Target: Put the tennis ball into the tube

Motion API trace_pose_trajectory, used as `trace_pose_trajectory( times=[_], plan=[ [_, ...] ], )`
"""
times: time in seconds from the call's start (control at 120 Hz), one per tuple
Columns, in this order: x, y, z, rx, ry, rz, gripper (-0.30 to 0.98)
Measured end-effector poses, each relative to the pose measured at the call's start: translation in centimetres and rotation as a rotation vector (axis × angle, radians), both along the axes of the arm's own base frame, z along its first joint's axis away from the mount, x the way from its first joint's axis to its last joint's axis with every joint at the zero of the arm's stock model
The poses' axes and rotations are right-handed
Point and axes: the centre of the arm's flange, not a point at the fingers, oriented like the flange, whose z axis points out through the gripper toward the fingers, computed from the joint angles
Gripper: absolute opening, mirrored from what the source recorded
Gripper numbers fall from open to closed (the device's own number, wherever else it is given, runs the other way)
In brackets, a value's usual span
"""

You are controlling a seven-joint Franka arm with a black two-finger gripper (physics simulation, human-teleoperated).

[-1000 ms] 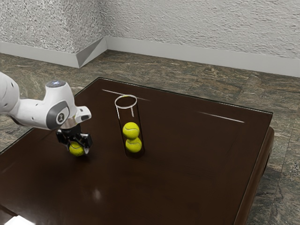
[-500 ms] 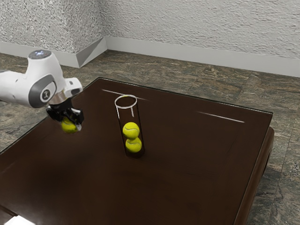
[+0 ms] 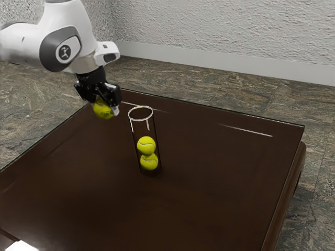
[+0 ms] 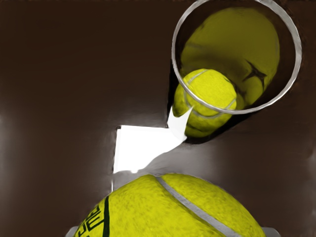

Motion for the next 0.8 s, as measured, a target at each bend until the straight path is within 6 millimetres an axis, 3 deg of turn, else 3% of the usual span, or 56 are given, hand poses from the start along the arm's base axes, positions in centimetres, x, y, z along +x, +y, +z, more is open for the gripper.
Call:
trace_pose_trajectory(
  times=[0.258,0.475,0.55,0.717,0.8],
  plan=[
    [3.3,-6.8,-1.3,-0.060,0.052,-0.143,0.24],
    [4.0,-10.7,-1.5,-0.062,0.057,-0.222,0.24],
    [4.5,-10.1,-1.6,-0.062,0.059,-0.214,0.24],
    [5.7,-4.7,-1.6,-0.062,0.054,-0.126,0.24],
    [6.5,-3.7,-1.8,-0.065,0.052,-0.113,0.24]
  ],
)
